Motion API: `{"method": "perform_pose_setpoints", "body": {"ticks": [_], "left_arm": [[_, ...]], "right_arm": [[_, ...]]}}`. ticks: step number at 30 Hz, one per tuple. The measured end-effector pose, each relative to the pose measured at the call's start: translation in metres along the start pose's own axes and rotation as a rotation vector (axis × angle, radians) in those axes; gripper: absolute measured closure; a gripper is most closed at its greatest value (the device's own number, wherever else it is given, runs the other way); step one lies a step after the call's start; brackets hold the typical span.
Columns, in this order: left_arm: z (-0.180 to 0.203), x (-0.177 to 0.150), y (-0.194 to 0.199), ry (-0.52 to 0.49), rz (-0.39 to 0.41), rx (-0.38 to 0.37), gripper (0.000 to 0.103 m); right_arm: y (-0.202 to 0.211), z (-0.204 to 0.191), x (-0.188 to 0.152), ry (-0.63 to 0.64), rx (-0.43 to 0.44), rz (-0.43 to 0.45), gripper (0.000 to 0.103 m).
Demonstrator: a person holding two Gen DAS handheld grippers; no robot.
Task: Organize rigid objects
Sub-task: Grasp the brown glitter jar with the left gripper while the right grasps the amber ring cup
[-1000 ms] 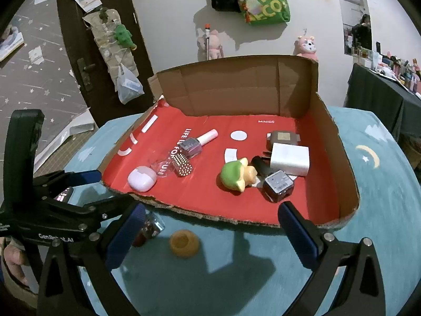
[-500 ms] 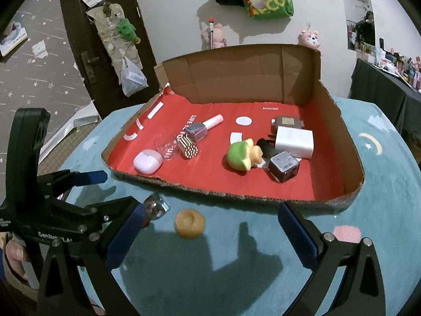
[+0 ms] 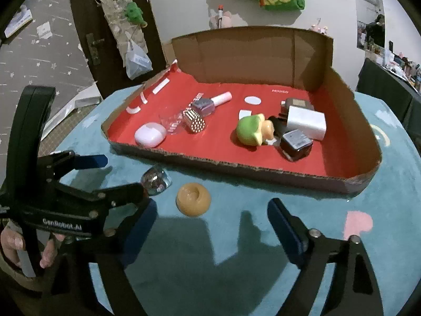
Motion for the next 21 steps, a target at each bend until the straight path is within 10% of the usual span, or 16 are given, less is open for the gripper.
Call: {"method": "perform_pose_setpoints", "body": {"ticks": [21], "left_arm": [[-0.016, 0.004, -0.026, 0.038, -0.031, 0.022, 0.014]], "right_arm": [[-0.038, -0.020, -0.004, 0.108, -0.043, -0.044, 0.037]]}}
Point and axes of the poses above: each gripper's, at about its wrist camera, not at the fingertips, and y roughly against the way its jaws point, z to its right, x to its top, the point moved 3 cm from there along -y, roughly the way its jaws point, and after that the axes turned 8 degrees about -x, right-handed, at the moved point
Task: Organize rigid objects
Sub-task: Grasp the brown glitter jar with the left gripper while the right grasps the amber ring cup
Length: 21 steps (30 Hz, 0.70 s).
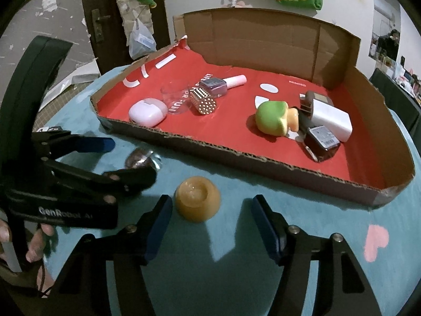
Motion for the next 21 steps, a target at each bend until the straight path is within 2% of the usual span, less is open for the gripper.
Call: {"method": "perform_pose_setpoints", "body": {"ticks": [6, 8, 9, 12, 14, 16, 21], "left_arm": [[-0.005, -0.001, 0.000, -0.002, 0.003, 0.000, 0.015], [-0.002, -0.002, 0.000, -0.015, 0.006, 0.004, 0.022], [-0.001, -0.003, 0.001, -0.022, 0.009, 0.005, 0.024], [0.004, -0.006, 0.006, -0.028, 0.020, -0.018, 0.040], [0.006, -0.007, 0.010, -0.026, 0.025, -0.048, 0.061], [0.011, -0.008, 0.014, -0.034, 0.023, -0.071, 0.073], [0.021, -0.011, 0.018, -0.068, 0.016, -0.054, 0.073]], "right_arm": [[-0.005, -0.008, 0.002, 0.031, -0.012, 0.006, 0.055], [-0.004, -0.011, 0.002, 0.046, -0.013, 0.009, 0.062], [-0.004, -0.012, 0.002, 0.052, -0.019, 0.011, 0.063], [-0.003, -0.013, 0.002, 0.058, -0.021, 0.012, 0.063], [-0.003, -0.012, 0.002, 0.045, -0.013, 0.009, 0.063], [-0.002, -0.010, 0.002, 0.031, -0.003, 0.006, 0.063], [0.008, -0.006, 0.005, 0.004, 0.009, 0.020, 0.063]]}}
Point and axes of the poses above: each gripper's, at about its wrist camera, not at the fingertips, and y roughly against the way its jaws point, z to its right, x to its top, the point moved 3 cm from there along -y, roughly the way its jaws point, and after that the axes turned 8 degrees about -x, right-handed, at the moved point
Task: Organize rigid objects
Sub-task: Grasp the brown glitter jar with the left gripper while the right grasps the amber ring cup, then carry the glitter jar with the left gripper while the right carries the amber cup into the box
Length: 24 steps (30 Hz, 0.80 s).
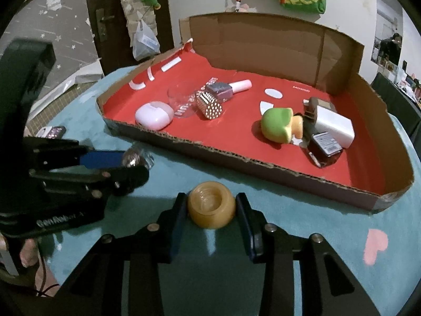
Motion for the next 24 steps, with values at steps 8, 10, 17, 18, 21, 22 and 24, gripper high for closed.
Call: {"method": "perform_pose_setpoints", "body": {"ticks": [8, 10, 17, 18, 21, 22, 24], "left_arm": [[0.013, 0.004, 0.020, -0.015, 0.036, -0.040, 0.073], [0.016, 0.006, 0.026, -0.022, 0.049, -0.045, 0.073], [0.019, 0.015, 0.041, -0.026, 0.084, -0.062, 0.073], [0.019, 0.017, 0.043, -0.027, 0.089, -0.062, 0.073], [0.020, 0.022, 0.047, -0.031, 0.103, -0.061, 0.073], [0.021, 0.024, 0.048, -0.033, 0.107, -0.061, 0.073], [0.021, 0.027, 0.050, -0.035, 0.115, -0.062, 0.073]], "right_arm": [[0.026, 0.008, 0.009, -0.055, 0.057, 0.039, 0.063], [0.033, 0.009, 0.012, -0.060, 0.059, 0.052, 0.063], [0.051, 0.012, 0.024, -0.071, 0.067, 0.102, 0.063], [0.052, 0.012, 0.026, -0.073, 0.067, 0.106, 0.063], [0.056, 0.013, 0.030, -0.077, 0.068, 0.121, 0.063], [0.057, 0.014, 0.031, -0.077, 0.068, 0.125, 0.063], [0.059, 0.015, 0.034, -0.079, 0.065, 0.135, 0.063]]}}
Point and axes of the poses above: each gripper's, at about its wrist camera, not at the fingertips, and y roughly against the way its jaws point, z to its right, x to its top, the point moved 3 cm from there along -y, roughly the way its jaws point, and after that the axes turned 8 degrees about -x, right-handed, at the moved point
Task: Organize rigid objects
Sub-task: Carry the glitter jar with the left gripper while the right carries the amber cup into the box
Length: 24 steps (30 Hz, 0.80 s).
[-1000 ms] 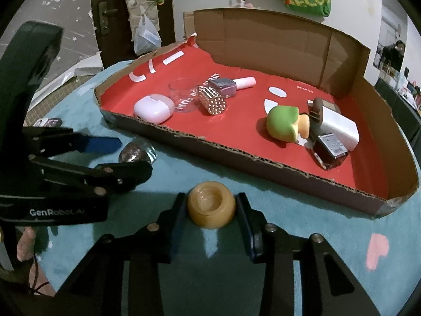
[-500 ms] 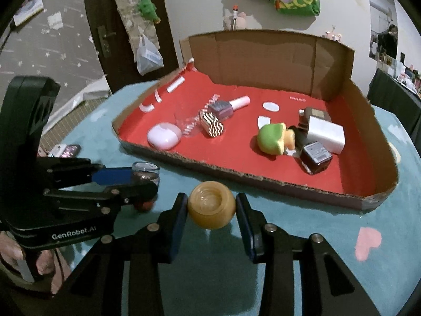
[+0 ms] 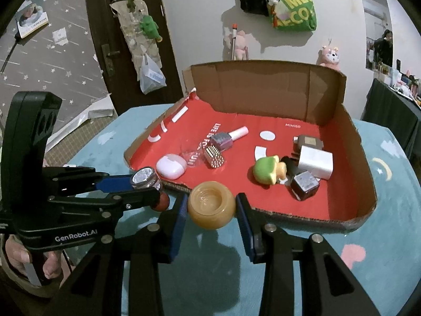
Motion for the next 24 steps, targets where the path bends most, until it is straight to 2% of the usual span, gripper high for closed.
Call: {"method": "perform_pose_setpoints", "body": {"ticks": [14, 24], "left_arm": [[0.004, 0.028, 0.008, -0.026, 0.052, -0.001, 0.073], [0.003, 0.044, 0.002, -0.028, 0.058, -0.004, 0.073]], "right_arm": [[0.006, 0.007, 0.021, -0.010, -0.016, 0.050, 0.063], [0.000, 0.013, 0.030, -0.017, -0.022, 0.044, 0.063]]}}
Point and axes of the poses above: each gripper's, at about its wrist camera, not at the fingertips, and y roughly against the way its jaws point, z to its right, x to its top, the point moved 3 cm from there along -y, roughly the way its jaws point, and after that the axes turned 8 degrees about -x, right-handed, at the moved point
